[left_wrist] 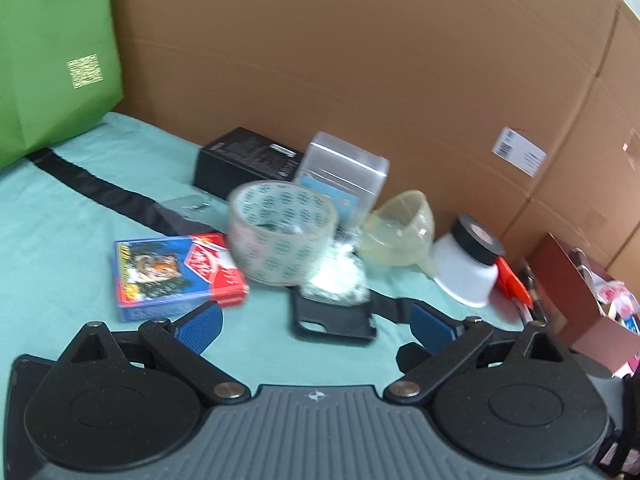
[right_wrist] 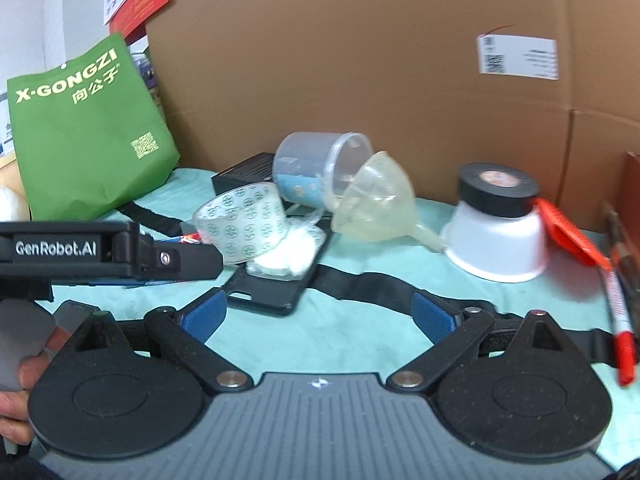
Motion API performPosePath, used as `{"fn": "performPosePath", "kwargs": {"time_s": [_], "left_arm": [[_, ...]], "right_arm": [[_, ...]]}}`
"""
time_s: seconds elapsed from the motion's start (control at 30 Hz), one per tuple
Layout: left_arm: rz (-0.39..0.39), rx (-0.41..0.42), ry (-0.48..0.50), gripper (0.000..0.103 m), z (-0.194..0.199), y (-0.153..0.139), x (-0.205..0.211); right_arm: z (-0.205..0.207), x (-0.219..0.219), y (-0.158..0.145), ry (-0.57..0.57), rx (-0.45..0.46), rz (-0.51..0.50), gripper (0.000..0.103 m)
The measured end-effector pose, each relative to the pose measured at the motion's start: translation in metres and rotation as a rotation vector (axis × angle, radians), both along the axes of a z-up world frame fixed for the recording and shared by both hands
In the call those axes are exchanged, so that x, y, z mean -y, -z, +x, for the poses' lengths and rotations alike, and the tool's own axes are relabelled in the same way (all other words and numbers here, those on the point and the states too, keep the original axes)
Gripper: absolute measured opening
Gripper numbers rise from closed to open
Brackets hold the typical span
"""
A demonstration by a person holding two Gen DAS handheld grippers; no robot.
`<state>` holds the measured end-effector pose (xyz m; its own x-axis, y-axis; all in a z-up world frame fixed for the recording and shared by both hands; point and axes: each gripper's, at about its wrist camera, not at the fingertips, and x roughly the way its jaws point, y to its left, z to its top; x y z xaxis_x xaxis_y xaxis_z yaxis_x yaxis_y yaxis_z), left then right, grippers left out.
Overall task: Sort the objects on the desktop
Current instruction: 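Withdraw the right tool from the box back toward the phone case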
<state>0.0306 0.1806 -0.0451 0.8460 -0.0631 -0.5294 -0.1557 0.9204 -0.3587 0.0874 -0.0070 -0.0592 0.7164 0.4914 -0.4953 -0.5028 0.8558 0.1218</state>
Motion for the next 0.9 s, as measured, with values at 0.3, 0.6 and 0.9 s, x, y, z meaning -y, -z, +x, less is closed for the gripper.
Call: {"fn": "performPosePath", "kwargs": {"time_s": [0.3, 0.6, 0.9], "left_arm": [[-0.043, -0.043, 0.033, 0.072, 0.016, 0.013, -0.006], [-0.062, -0.072, 0.055, 0.052, 0.038, 0.020, 0.002], [-0.066, -0.095, 0.049, 0.018, 0.043, 0.023, 0.001]], "right_arm": [[0.021, -0.024, 0.013, -0.011, -0.042, -0.028, 0.065], [0.035, -0.032, 0.019, -0.024, -0.059, -0.075, 0.031], [0.029, -0.038, 0.016, -0.056, -0.053, -0.169, 0.003]]}}
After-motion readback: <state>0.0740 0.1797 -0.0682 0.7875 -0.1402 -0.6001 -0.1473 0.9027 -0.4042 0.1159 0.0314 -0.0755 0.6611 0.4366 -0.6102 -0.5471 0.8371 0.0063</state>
